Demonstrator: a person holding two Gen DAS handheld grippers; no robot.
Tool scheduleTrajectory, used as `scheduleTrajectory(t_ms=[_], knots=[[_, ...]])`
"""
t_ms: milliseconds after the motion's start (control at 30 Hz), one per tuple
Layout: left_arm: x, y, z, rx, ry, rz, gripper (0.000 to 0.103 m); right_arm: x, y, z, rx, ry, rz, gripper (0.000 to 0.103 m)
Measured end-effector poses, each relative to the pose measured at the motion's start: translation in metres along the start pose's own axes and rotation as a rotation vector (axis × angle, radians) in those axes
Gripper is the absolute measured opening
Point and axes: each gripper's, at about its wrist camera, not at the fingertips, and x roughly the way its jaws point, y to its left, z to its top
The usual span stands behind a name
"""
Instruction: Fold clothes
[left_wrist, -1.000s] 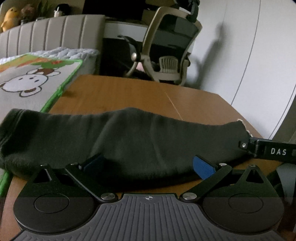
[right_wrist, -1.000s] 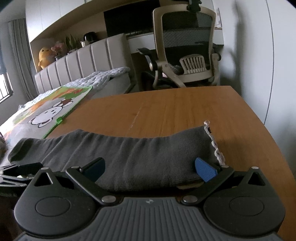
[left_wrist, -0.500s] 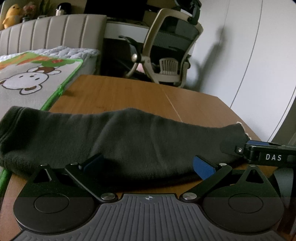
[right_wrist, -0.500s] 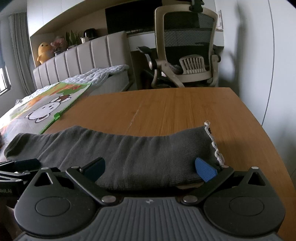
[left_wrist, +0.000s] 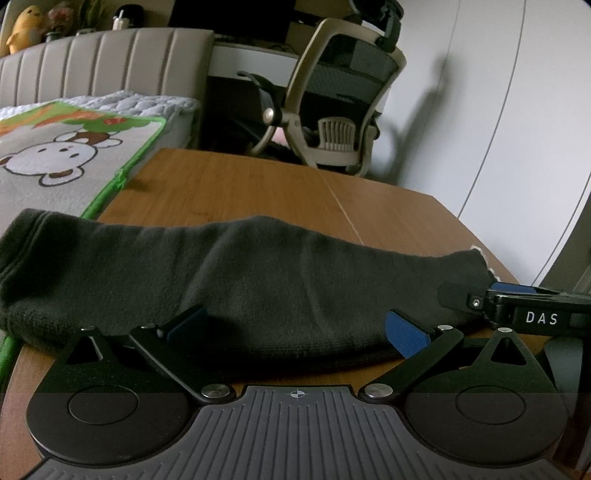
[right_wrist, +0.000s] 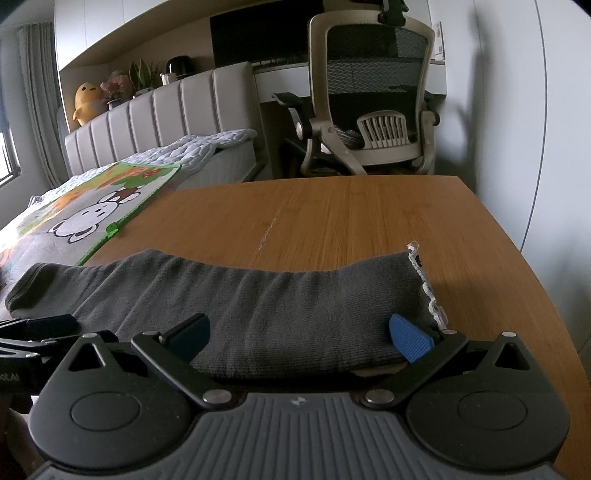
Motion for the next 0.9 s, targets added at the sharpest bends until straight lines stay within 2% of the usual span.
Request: scheduleTrajectory(t_ms=[200, 433, 667, 900], knots=[[-0.001, 0.003, -0.002, -0.012, -0.008, -0.002, 0.103, 0.001, 0.002, 0.0, -0.008, 0.002, -0.009, 0.103], [-0.007, 0.014, -0.006, -0.11, -0.057, -0.037, 0.103, 0.001, 0.006, -0.001, -0.033, 0.008, -0.026, 0.103], [-0.004, 0.004, -0.005, -0.057, -0.038, 0.012, 0.103, -0.003, -0.005, -0.002, 0.022, -0.013, 0.018, 0.103], [-0.004, 0.007, -0.004, -0.063, -0.032, -0.002, 0.103, -0.003, -0.003, -0.002, 0.015, -0.013, 0.012, 0.103]])
